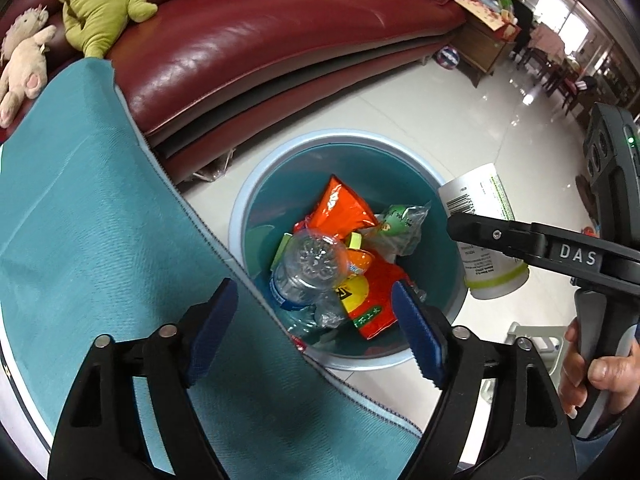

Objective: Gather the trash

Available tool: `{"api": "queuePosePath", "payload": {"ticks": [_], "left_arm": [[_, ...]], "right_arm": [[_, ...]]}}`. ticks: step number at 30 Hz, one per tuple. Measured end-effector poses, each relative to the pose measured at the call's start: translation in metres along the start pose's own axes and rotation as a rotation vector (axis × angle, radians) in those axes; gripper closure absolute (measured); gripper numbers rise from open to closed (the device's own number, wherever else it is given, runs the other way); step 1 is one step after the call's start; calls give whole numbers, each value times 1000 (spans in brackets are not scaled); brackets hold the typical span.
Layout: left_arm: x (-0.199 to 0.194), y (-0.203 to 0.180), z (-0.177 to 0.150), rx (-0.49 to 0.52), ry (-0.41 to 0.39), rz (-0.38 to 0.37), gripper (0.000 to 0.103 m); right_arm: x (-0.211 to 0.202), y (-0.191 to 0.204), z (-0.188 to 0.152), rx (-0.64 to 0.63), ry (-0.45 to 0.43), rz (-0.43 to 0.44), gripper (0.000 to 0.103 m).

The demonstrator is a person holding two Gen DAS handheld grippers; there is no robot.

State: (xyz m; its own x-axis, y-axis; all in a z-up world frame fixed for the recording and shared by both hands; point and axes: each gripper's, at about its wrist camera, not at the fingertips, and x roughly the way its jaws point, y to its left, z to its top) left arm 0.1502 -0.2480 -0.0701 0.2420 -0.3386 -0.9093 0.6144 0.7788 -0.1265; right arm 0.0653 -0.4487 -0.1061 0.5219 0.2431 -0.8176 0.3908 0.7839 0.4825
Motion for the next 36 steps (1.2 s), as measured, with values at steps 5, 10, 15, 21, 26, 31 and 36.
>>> {"api": "queuePosePath", "payload": {"ticks": [5, 10, 15, 21, 26, 31, 36], "left_arm": [[-6, 6, -3, -12, -19, 2, 13], [-8, 11, -7, -30, -14, -4, 13], [-17, 14, -14, -52, -17, -12, 13], [-40, 9, -27, -58, -46, -2, 13], [-60, 5, -40, -64, -55, -11, 11], [-82, 1, -59, -64, -87, 27, 4], [-97, 5, -73, -98, -86, 47, 4]], "right_arm": [[3, 5, -1, -7, 8, -12, 47], [2, 14, -2, -12, 5, -14, 36], [-10, 19, -5, -16, -14, -23, 27], [-32, 22, -19, -24, -23, -31, 22], [-49, 26, -32, -46, -30, -36, 19], [-67, 40, -52, -105, -44, -43, 7], [-81, 54, -73, -163, -51, -80, 7]]}}
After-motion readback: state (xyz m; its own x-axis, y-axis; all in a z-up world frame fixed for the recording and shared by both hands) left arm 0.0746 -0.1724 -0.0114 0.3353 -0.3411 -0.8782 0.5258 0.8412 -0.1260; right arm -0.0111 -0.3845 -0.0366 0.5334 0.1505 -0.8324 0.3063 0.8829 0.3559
